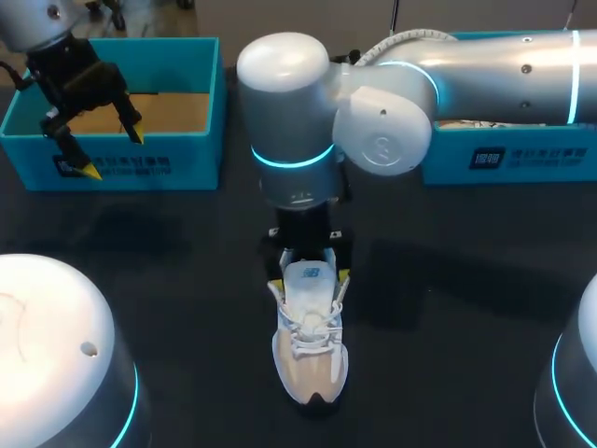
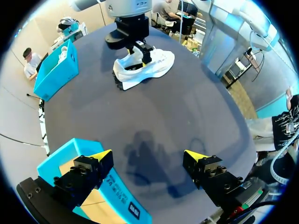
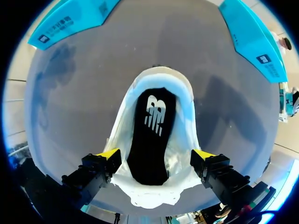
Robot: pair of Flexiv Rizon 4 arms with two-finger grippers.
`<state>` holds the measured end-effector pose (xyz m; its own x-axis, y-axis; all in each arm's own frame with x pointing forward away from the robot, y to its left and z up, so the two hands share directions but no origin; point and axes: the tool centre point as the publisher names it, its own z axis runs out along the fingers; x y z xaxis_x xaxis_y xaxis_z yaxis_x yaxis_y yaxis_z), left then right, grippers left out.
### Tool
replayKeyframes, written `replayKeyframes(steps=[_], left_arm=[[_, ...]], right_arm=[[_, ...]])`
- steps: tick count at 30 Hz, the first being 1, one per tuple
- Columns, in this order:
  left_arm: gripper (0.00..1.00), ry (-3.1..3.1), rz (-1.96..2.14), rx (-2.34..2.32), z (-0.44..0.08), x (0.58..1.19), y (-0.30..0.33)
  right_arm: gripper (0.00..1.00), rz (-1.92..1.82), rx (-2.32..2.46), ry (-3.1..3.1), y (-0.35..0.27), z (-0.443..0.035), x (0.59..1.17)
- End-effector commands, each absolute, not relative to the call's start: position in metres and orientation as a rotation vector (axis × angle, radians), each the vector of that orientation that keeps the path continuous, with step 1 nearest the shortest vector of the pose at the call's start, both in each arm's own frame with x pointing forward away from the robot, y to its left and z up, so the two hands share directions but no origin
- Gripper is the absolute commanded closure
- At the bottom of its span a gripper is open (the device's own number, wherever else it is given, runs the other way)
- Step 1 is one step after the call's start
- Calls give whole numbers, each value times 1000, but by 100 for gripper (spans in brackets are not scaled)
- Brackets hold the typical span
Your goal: Take the shoe out of the shoebox, open the shoe tongue, remove and reinsert the insole, then place the shoe into the shoebox
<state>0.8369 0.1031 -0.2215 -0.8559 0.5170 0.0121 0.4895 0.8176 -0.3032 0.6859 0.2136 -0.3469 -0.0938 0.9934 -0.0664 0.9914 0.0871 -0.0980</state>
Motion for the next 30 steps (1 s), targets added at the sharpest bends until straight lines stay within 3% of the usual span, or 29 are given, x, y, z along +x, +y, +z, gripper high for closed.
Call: replayKeyframes(steps=[1,21,22,23,25,27,30], left_arm=[[0,-2905,443,-807,-221,837,104],[0,-2905,443,-807,-221,837,104],[0,-2905,443,-807,-221,837,104],[0,-2905,443,-807,-221,837,104],[0,-2905,443,-807,-221,837,104],[0,-2905,443,-807,-221,837,104],[0,-2905,443,-807,-221,837,104]], right_arm=[[0,178,-2115,-2299,217,-346,677],[0,103,-2187,-2245,214,-294,617],[8,95,-2191,-2244,214,-292,616],[39,95,-2192,-2245,213,-292,616],[69,99,-2193,-2246,212,-293,619],[73,91,-2186,-2245,211,-295,624],[87,83,-2175,-2261,214,-294,630]])
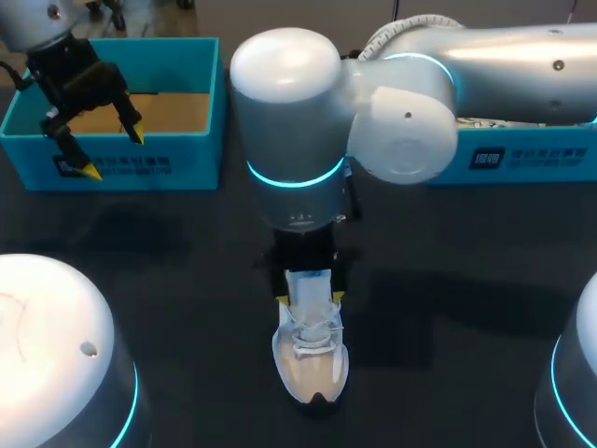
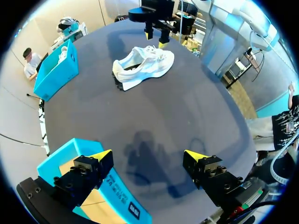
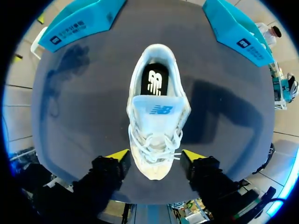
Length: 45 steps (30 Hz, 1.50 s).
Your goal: Take the shoe out of the shoebox, open the shoe tongue, remove and reinsert the insole, then place the shoe into the shoebox
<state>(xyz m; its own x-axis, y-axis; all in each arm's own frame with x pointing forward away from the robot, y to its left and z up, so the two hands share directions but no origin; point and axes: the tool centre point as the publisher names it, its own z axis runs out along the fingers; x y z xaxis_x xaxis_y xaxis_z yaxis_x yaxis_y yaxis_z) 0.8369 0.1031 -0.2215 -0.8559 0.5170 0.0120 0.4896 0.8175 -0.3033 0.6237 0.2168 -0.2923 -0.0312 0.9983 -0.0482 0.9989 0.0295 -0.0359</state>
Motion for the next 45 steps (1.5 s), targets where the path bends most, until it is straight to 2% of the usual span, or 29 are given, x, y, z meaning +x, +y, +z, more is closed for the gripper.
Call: replayKeyframes(steps=[1,3,11,15,24,32,39,45], left_arm=[[0,-2905,443,-807,-221,837,104],[0,-2905,443,-807,-221,837,104],[0,-2905,443,-807,-221,837,104],[0,-2905,443,-807,-221,837,104],[0,-2905,443,-807,-221,837,104],[0,-2905,443,-807,-221,837,104],[0,-2905,443,-807,-221,837,104],[0,-2905,443,-807,-221,837,104]], right_arm=[[88,-82,2171,2272,215,-294,632],[89,-78,2159,2283,216,-295,636],[82,-60,2112,2344,213,-311,661],[84,-73,2084,2395,212,-324,678],[81,-125,2068,2343,210,-302,667],[81,-98,2018,2456,216,-326,684],[78,-130,1866,2503,212,-286,685],[70,-99,1295,2877,206,-261,701]])
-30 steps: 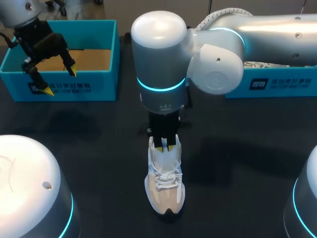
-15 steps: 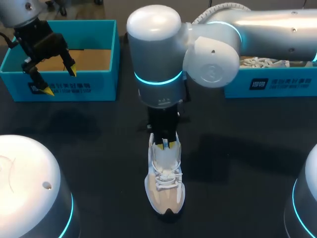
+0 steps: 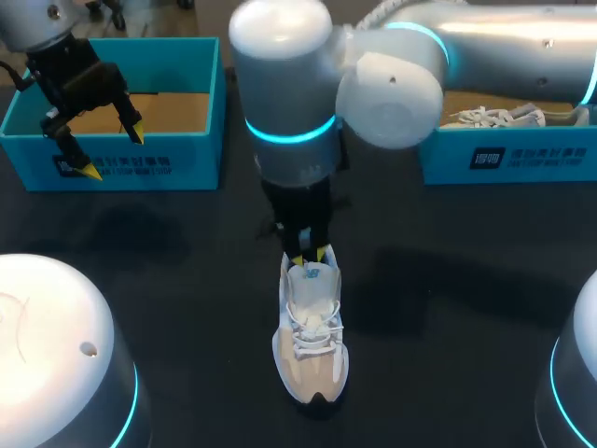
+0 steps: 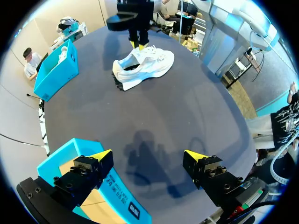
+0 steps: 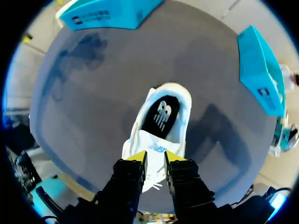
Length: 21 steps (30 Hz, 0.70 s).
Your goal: Take the shoe out of the shoebox, open the shoe tongue, remove and reinsert the insole, then place the shoe into the shoebox
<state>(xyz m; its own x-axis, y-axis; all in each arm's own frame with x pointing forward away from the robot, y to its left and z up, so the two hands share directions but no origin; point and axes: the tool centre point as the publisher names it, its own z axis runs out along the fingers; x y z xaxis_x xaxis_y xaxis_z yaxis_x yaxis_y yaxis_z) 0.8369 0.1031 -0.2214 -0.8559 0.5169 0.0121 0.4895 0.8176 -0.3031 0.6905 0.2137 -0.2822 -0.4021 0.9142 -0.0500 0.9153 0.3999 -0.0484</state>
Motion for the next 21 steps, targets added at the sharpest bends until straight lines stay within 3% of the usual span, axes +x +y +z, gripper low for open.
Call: replayKeyframes(steps=[1,3,5,6,7,8,21], left_arm=[[0,-2905,443,-807,-221,837,104],[0,-2905,443,-807,-221,837,104],[0,-2905,443,-807,-221,837,104],[0,-2905,443,-807,-221,837,104],[0,-2905,443,-807,-221,837,104],[0,-2905,443,-807,-221,837,104],[0,-2905,443,-807,-221,837,104]], right_arm=[[64,-102,1234,2872,205,-258,703],[65,-48,985,2972,202,-253,707],[57,-51,819,3005,199,-249,710],[42,-39,705,3048,198,-249,711],[5,-57,670,3046,197,-247,712],[0,-33,595,3065,196,-247,713],[0,-85,77,3085,207,-264,726]])
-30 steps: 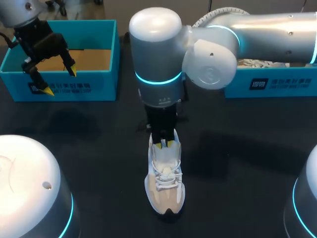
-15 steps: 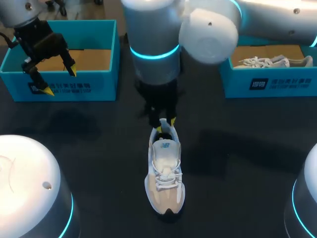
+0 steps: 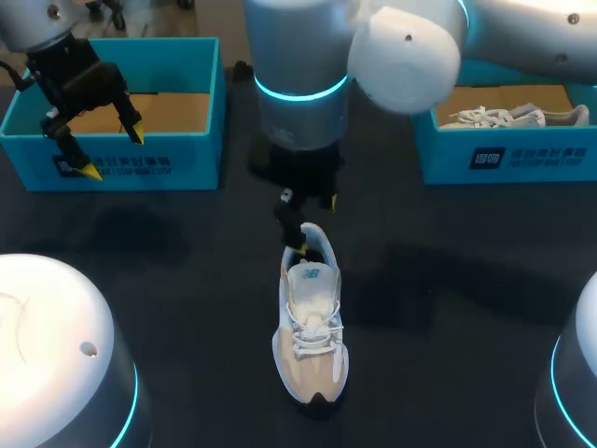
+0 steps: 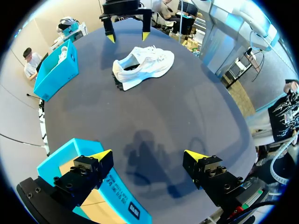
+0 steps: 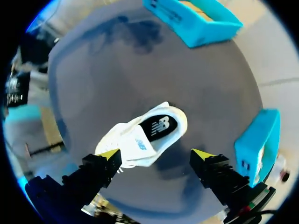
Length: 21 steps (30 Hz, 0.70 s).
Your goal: Take the shoe out of the shoebox, open the shoe tongue, remove and reinsert the insole, then place the shoe into the shoebox
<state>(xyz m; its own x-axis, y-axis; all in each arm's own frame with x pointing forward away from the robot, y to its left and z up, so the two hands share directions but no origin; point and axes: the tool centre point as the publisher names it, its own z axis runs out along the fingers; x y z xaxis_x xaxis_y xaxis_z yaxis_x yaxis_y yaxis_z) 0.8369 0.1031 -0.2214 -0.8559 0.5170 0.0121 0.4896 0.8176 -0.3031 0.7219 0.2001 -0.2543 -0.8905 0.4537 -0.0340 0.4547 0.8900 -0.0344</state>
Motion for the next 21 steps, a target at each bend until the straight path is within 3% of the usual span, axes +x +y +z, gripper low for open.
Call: replayKeyframes(steps=[1,21], left_arm=[[0,-2905,443,-807,-221,837,104],[0,-2905,443,-807,-221,837,104]], right_arm=[[0,-91,60,3088,208,-266,727],[0,-51,-6,3104,201,-302,764]])
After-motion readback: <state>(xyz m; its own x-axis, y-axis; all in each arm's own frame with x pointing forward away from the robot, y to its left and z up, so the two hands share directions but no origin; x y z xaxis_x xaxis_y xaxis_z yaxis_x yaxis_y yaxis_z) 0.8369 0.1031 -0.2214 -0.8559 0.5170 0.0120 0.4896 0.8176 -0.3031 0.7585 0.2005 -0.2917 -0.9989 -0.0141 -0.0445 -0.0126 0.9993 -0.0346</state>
